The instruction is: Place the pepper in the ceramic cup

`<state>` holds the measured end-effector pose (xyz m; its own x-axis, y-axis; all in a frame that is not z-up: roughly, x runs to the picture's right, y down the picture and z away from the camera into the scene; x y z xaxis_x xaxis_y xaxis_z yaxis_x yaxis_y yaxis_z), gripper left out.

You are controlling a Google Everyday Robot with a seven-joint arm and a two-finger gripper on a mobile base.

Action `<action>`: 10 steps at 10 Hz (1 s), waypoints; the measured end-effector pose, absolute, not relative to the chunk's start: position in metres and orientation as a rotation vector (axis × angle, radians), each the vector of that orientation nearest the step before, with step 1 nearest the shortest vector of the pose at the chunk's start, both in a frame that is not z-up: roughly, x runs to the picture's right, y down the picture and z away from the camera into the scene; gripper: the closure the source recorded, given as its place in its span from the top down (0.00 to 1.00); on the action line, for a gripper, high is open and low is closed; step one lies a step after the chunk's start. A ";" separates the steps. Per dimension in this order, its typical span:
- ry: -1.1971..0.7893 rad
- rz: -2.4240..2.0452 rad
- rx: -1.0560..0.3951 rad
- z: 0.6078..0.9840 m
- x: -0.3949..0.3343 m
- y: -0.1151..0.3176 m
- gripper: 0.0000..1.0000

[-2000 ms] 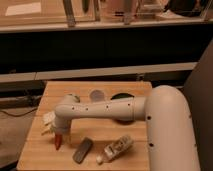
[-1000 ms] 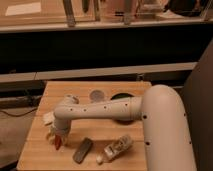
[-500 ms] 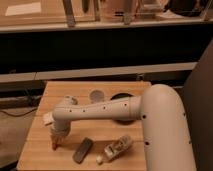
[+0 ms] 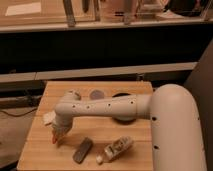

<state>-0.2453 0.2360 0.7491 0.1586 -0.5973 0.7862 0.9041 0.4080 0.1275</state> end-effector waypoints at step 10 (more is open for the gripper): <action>-0.847 -1.012 -0.371 0.723 -0.214 0.148 0.02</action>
